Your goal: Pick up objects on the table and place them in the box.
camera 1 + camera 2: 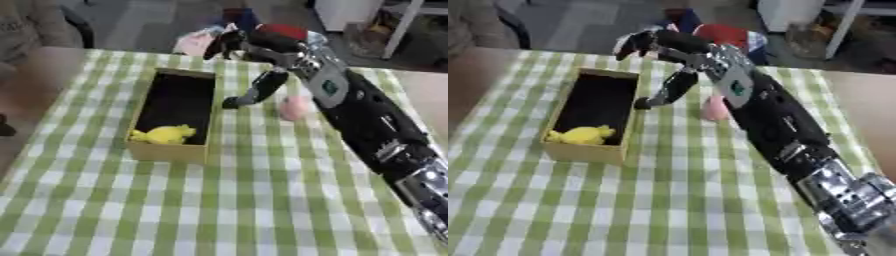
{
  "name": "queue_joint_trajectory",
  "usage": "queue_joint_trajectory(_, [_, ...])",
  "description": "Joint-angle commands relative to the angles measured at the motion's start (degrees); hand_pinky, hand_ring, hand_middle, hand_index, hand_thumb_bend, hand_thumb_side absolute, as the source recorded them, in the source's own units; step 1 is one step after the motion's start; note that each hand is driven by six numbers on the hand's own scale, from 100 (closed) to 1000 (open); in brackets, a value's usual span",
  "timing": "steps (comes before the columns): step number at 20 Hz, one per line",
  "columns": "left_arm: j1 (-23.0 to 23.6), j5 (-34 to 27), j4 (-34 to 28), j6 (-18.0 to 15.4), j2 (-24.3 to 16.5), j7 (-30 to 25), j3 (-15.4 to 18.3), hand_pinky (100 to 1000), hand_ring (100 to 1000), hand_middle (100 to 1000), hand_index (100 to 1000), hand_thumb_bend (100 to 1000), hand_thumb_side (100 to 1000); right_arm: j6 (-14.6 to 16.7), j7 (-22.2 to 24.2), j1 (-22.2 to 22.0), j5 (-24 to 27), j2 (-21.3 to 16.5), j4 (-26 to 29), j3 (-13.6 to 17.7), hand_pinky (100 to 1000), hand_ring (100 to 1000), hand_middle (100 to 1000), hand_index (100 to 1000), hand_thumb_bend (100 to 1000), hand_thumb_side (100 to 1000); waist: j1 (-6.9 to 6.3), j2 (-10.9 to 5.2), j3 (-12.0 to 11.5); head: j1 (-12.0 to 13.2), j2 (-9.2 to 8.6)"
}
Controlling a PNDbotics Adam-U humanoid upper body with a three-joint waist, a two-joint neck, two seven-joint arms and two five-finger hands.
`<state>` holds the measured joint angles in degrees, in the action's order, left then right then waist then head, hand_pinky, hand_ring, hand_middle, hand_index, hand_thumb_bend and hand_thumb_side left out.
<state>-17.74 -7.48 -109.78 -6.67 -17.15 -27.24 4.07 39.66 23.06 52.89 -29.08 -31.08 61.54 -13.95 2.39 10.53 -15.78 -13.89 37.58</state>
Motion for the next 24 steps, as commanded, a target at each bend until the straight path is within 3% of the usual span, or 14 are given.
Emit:
queue_joint_trajectory(1, [-0.2,0.5,-0.6,-0.1,-1.3,0.4,0.7,679,621,608,801,189,532,-0.3,0.5,-0.9,-0.6,-4.1,1.4,1.4,734,864,775,820,514,506,-0.57,-0.97,0.5,0.5,-0.14])
queue_joint_trajectory(7, [0.2,1.0,-0.5,-0.5,-1.1,0.4,0.7,678,621,608,801,186,535,-0.9,-2.0,-4.5,-5.8,-6.1,-1.8,3.0,727,857,769,809,509,516,-1.33,-0.58,1.6,0.6,-0.55])
queue_joint_trajectory(15, [0.5,1.2,-0.5,-0.6,-0.8,0.2,0.5,677,621,608,801,175,541,-3.9,-11.5,-4.6,-14.4,-4.8,-8.1,5.0,704,834,737,796,478,438,-1.72,-0.46,1.2,0.3,-0.91])
queue_joint_trajectory(20, [0.5,1.3,-0.5,-0.6,-0.6,0.1,0.4,676,621,608,801,165,550,-4.1,-13.3,-4.4,-19.1,-3.5,-10.9,4.9,698,821,726,773,474,442,-1.85,-0.26,1.0,0.1,-1.05])
queue_joint_trajectory(24, [0.5,1.6,-0.5,-0.6,-0.5,0.2,0.4,676,621,608,801,162,552,-4.2,-14.4,-4.4,-21.4,-2.7,-12.6,5.3,683,795,663,728,459,371,-1.98,-0.07,0.9,0.0,-1.26])
